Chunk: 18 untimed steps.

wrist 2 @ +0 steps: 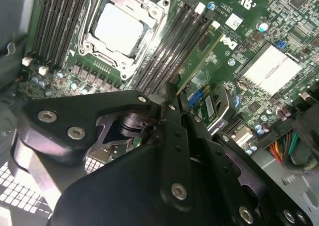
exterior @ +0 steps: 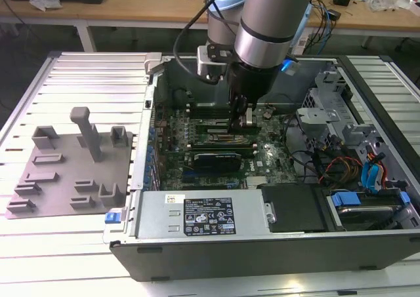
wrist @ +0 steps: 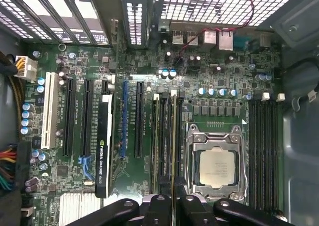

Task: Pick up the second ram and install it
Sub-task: 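Insert the second ram into the second slot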

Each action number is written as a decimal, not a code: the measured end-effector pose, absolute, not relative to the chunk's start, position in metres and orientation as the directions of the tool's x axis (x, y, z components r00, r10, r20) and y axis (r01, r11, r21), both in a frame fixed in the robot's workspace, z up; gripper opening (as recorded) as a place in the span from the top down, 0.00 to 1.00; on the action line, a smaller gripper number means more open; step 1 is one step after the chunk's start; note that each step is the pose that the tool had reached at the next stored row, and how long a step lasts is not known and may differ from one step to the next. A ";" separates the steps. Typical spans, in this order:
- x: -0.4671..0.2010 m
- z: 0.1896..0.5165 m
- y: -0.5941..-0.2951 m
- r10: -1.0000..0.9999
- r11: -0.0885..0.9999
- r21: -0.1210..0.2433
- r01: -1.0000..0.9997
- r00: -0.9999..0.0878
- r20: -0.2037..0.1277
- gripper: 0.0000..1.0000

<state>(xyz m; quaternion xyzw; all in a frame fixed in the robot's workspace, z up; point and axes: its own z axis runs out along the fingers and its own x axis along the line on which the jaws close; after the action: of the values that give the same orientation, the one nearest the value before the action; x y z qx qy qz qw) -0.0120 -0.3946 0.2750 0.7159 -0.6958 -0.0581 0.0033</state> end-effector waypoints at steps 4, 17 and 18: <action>-0.012 0.269 -0.395 -0.997 -0.032 0.085 -0.996 0.025 -0.078 0.89; -0.012 0.250 -0.395 -0.997 -0.032 0.086 -0.996 0.025 -0.079 0.89; -0.012 0.249 -0.395 -0.997 -0.032 0.085 -0.996 0.025 -0.079 0.89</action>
<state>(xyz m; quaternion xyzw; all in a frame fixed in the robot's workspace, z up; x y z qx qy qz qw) -0.0120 -0.3945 0.2487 0.7159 -0.6958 -0.0580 0.0033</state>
